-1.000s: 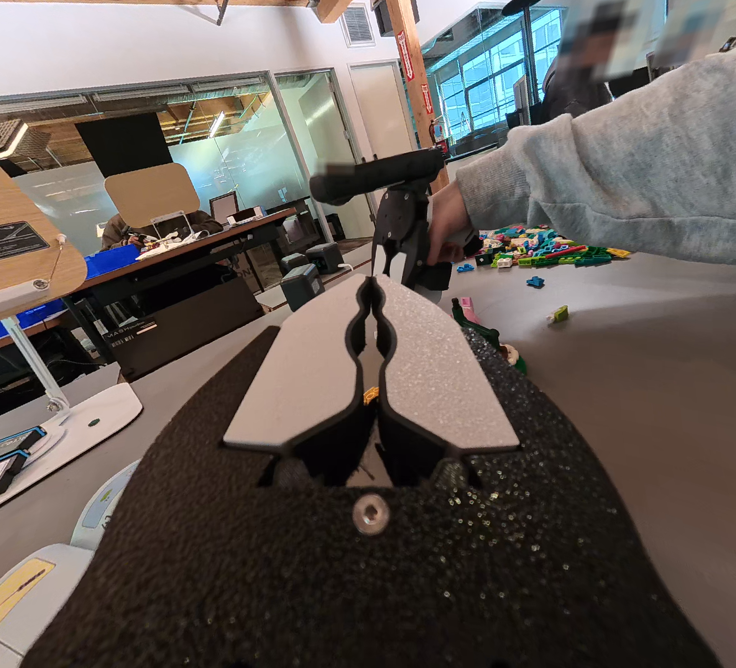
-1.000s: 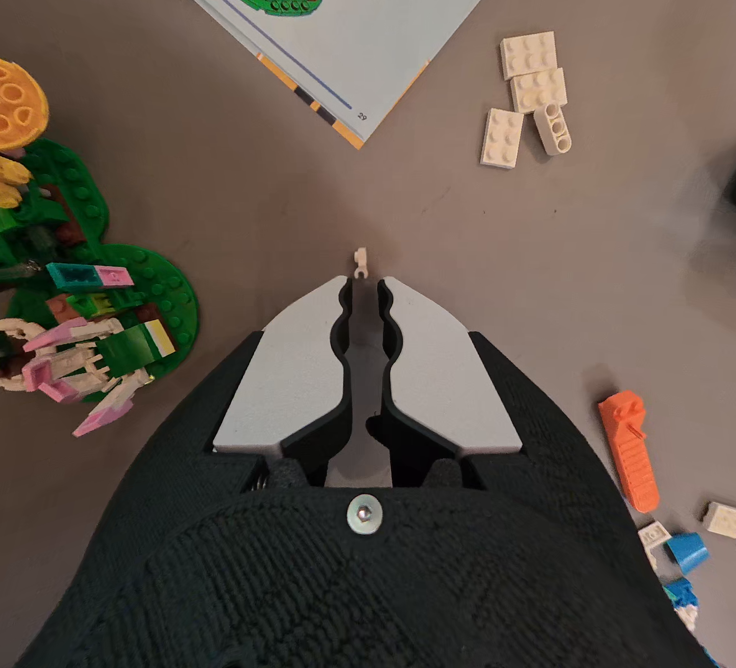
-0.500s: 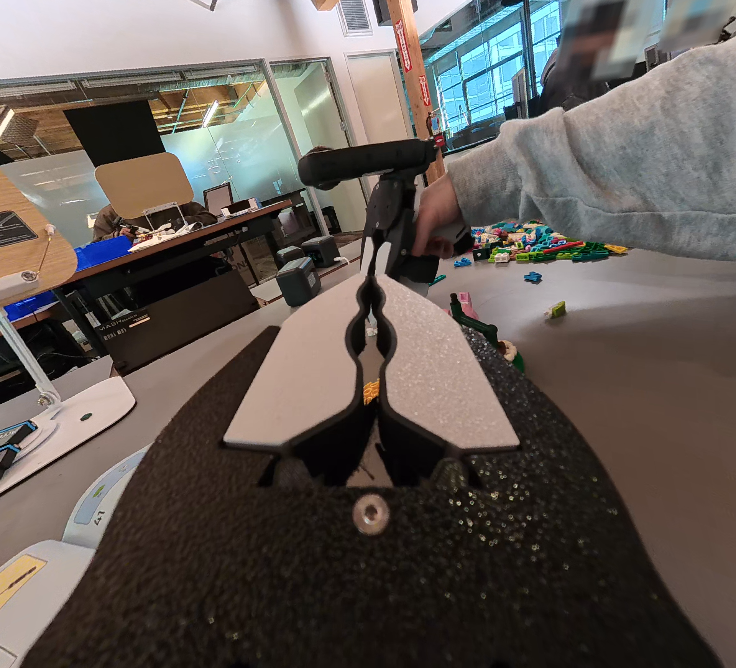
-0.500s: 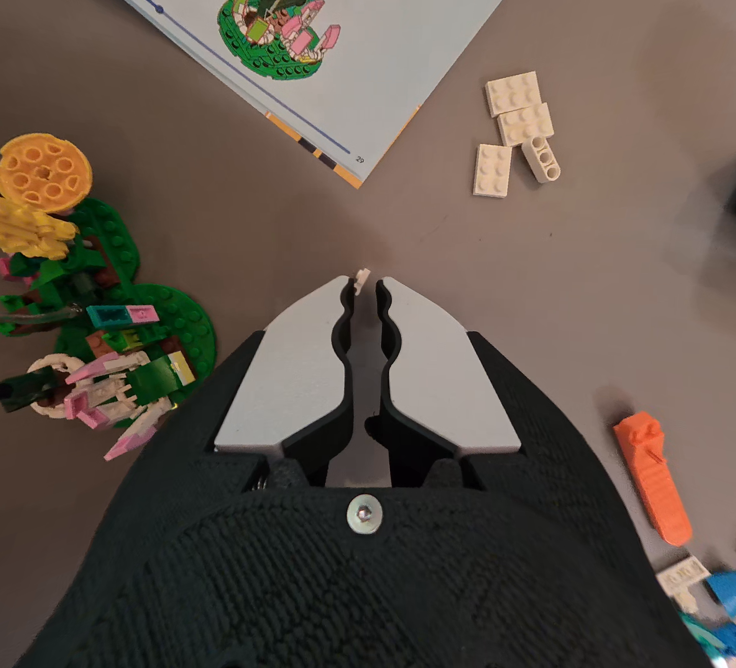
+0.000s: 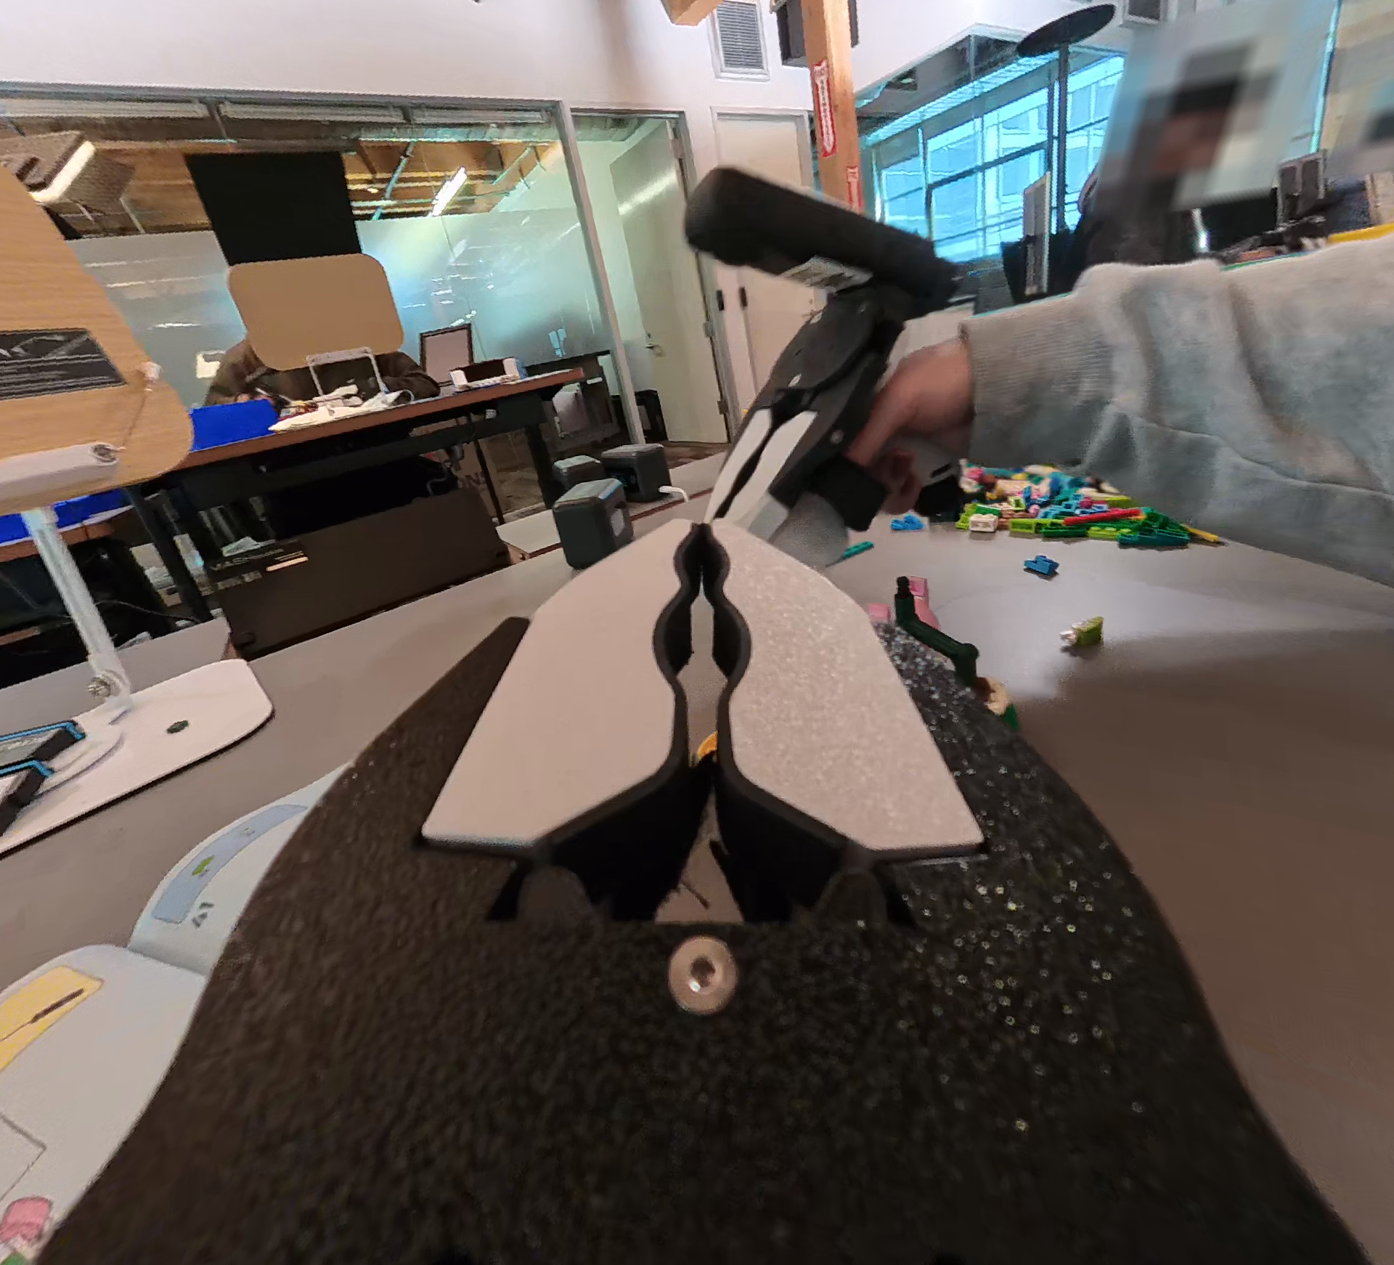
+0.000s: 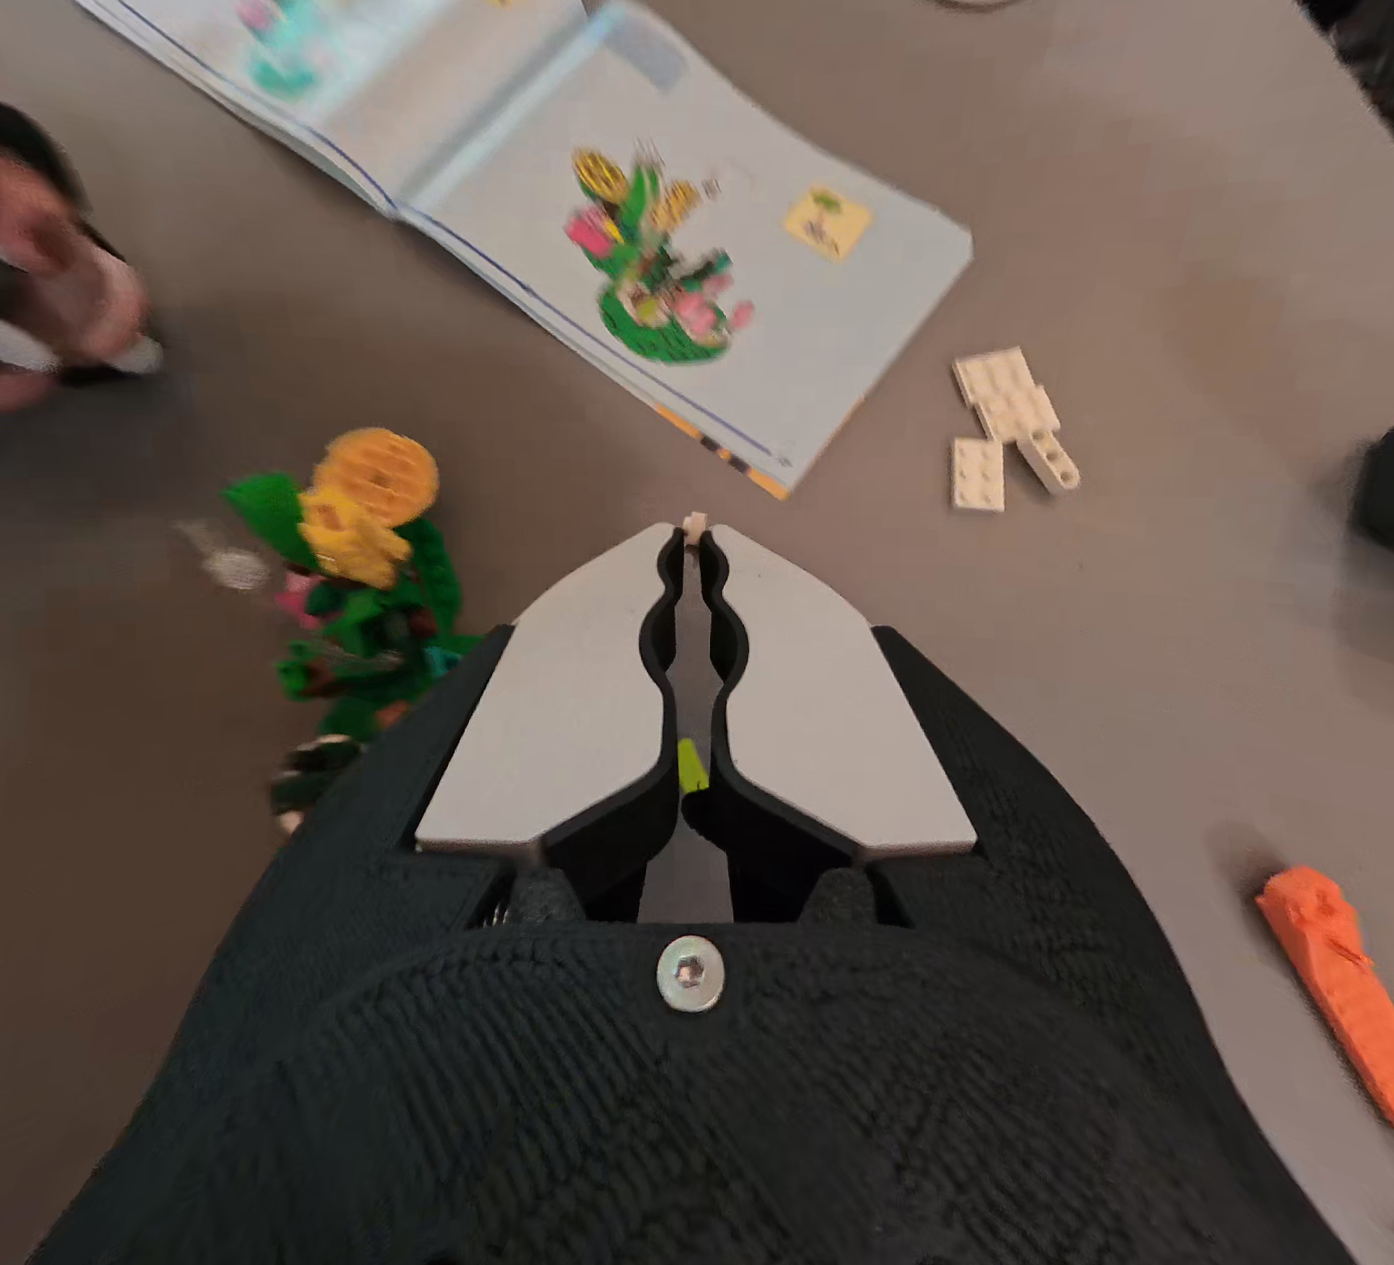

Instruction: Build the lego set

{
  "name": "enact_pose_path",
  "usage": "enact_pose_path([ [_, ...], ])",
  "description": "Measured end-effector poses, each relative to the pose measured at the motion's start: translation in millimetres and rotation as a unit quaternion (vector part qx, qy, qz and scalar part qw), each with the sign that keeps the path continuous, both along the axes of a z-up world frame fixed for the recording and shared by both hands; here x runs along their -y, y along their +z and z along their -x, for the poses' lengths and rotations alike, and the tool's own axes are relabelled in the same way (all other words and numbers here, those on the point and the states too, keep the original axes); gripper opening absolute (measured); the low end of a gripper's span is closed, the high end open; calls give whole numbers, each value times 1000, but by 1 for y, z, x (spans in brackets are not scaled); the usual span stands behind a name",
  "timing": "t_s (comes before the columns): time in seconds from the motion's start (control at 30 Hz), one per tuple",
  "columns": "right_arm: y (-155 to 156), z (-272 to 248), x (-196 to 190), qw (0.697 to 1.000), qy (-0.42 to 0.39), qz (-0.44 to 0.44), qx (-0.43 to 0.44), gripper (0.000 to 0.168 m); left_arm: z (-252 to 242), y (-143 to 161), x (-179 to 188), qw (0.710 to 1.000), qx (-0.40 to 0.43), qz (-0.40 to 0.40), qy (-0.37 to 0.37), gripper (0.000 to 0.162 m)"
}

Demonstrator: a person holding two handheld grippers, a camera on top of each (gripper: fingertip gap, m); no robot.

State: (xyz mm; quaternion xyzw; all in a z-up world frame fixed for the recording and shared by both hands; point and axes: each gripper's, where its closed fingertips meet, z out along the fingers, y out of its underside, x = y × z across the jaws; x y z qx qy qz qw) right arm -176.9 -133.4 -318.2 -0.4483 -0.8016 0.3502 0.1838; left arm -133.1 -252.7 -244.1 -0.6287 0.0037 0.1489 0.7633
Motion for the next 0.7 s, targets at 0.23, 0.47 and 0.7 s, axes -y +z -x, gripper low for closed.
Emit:
enact_pose_path([
  [0.23,66,-44,41,986,-7,104,-127,3,-11,6,2,999,-45,-16,-4,0],
  [0.47,70,-103,59,970,-54,157,-179,3,-48,6,-4,994,-70,-17,-87,5],
  [0.7,78,-135,106,907,-38,387,-162,2,-97,-8,-12,972,-194,20,-128,36],
])
